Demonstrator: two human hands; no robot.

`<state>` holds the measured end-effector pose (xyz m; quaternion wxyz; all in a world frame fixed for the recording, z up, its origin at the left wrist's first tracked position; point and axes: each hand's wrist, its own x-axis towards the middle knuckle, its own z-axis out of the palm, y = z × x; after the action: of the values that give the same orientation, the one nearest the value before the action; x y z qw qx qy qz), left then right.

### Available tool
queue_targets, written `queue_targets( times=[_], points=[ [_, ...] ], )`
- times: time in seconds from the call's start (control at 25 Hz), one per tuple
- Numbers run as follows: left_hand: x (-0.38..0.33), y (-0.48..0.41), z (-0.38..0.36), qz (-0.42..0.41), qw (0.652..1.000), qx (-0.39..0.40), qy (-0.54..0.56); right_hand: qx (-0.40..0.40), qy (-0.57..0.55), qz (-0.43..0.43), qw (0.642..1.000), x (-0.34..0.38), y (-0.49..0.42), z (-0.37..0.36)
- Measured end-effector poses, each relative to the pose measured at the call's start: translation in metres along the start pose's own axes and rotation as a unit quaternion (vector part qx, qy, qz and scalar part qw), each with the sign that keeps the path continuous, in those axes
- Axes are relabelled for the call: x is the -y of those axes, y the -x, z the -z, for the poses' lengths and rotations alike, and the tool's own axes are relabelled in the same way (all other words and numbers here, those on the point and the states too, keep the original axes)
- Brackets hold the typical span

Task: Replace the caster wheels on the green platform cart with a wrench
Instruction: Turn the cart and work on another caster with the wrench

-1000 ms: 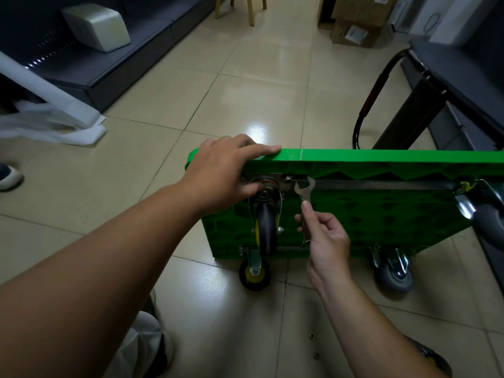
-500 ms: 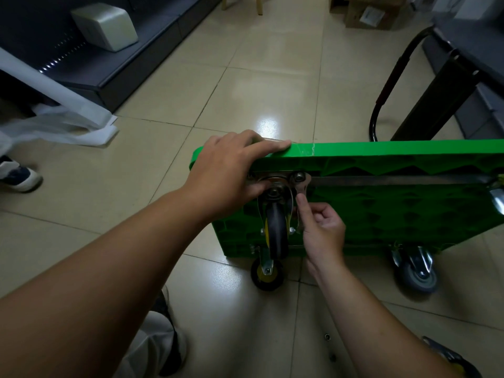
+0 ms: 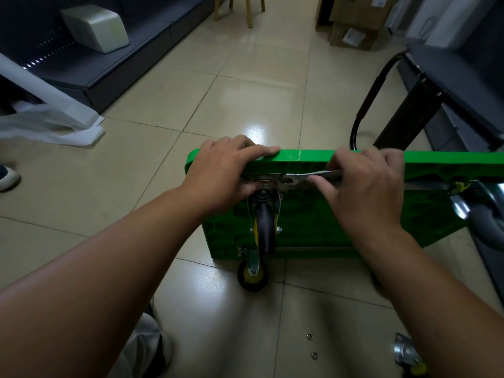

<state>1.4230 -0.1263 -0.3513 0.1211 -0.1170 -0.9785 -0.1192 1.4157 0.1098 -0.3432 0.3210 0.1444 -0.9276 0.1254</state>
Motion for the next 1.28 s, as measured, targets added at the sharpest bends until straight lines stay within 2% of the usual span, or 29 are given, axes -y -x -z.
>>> queue_targets(
  times=[0.08,0.16,0.24,0.28,0.32,0.36,0.4,0.44,0.48,0.52,0.64,1.0,1.12,1.2,1.28],
  points=[
    [0.0,-0.001,0.0,0.002,1.0,0.0,-0.001,-0.018,0.036,0.078,0.996,0.012,-0.01,0.01],
    [0.0,-0.002,0.0,0.005,1.0,0.003,0.001,0.005,0.046,0.092,0.995,0.011,-0.014,0.012],
    [0.0,-0.002,0.0,0.007,1.0,0.005,0.005,0.077,0.003,0.026,0.997,-0.005,-0.011,0.015],
    [0.001,-0.002,-0.001,0.006,1.0,0.004,0.005,0.123,-0.07,-0.045,0.989,-0.015,-0.007,0.017],
    [0.002,-0.002,-0.001,0.005,1.0,0.002,0.004,0.146,-0.197,-0.137,0.96,-0.023,0.0,0.017],
    [0.002,-0.002,-0.001,0.003,1.0,0.002,0.004,0.127,-0.358,-0.247,0.891,-0.028,0.009,0.016],
    [0.002,-0.001,-0.002,0.002,1.0,0.002,0.003,0.08,-0.512,-0.358,0.777,-0.028,0.021,0.012],
    [0.002,-0.001,-0.002,0.001,1.0,0.001,0.002,0.037,-0.599,-0.444,0.665,-0.026,0.035,0.0],
    [0.002,-0.001,-0.002,0.001,1.0,0.001,0.003,0.014,-0.628,-0.501,0.595,-0.021,0.048,-0.013],
    [0.002,0.0,-0.002,0.0,1.0,-0.001,0.005,0.013,-0.62,-0.533,0.576,-0.013,0.061,-0.027],
    [0.002,0.0,-0.001,0.002,1.0,-0.008,0.01,0.025,-0.582,-0.528,0.618,0.014,0.081,-0.056],
    [0.003,0.001,-0.004,-0.001,1.0,-0.008,-0.001,0.031,-0.594,-0.498,0.632,0.036,0.079,-0.091],
    [0.003,0.0,-0.005,-0.004,1.0,-0.009,-0.004,0.044,-0.572,-0.498,0.651,0.043,0.078,-0.099],
    [0.002,0.0,-0.005,-0.004,1.0,-0.009,-0.005,0.05,-0.554,-0.493,0.669,0.042,0.076,-0.098],
    [0.002,0.0,-0.004,0.0,1.0,-0.01,-0.003,0.059,-0.515,-0.476,0.71,0.03,0.07,-0.091]
  ],
)
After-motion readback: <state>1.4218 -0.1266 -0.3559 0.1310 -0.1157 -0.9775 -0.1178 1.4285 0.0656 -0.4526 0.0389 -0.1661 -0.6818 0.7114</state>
